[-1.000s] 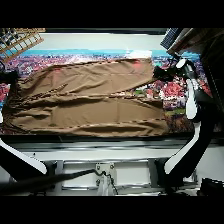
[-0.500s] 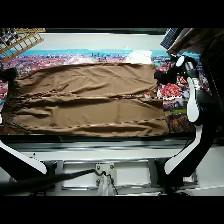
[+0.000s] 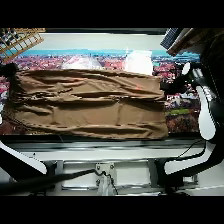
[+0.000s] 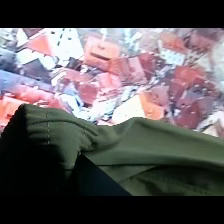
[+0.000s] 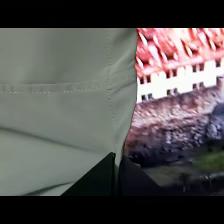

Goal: Fold the clothes and pants, and hang the long-sleeved shirts on hangers.

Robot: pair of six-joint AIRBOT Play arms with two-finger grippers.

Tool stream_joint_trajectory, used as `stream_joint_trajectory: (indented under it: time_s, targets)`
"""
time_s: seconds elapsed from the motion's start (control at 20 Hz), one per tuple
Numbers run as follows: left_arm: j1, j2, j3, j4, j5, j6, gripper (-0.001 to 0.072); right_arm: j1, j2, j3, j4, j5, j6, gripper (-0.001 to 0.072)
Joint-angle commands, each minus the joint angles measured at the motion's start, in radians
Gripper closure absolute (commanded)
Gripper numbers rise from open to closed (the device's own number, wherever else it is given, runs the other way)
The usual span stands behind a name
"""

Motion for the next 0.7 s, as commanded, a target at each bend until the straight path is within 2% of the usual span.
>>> stream_joint_trajectory:
  time_s: [0.0,0.05,0.1,0.15,0.2,0.4,0.45,0.55,0.6,0.65]
  targets:
    - [-0.001,0.001,0.001,-0.090,-0.040,0.000,0.0592,0.001,0.031,-0.053,-0.060,-0.050,0.050,0.0686]
    - [-0.001,0.001,0.001,-0.093,-0.066,0.000,0.0462,0.001,0.031,-0.053,-0.087,-0.065,0.075,0.0676]
    - [0.000,0.002,0.001,-0.093,-0.099,0.000,0.0402,0.001,0.033,-0.052,-0.106,-0.078,0.109,0.0521]
    - [0.002,0.007,0.001,-0.092,-0.132,0.000,0.0402,0.001,0.040,-0.053,-0.109,-0.077,0.120,0.0342]
    - [0.003,0.016,0.001,-0.090,-0.158,0.000,0.0402,0.001,0.057,-0.053,-0.110,-0.070,0.120,0.0293]
    - [0.026,0.096,0.001,-0.088,-0.204,-0.001,0.0406,0.001,0.179,-0.056,-0.169,-0.011,0.121,0.0297]
    - [0.032,0.125,0.001,-0.088,-0.214,-0.024,0.0434,0.001,0.223,-0.073,-0.170,0.014,0.121,0.0309]
    - [0.034,0.174,0.000,-0.090,-0.237,-0.150,0.0486,0.001,0.343,-0.169,-0.156,0.069,0.134,0.0310]
    - [0.025,0.191,0.000,-0.109,-0.243,-0.218,0.0486,0.001,0.415,-0.246,-0.156,0.095,0.156,0.0310]
    - [0.009,0.205,0.000,-0.149,-0.254,-0.246,0.0486,0.001,0.484,-0.327,-0.157,0.119,0.175,0.0309]
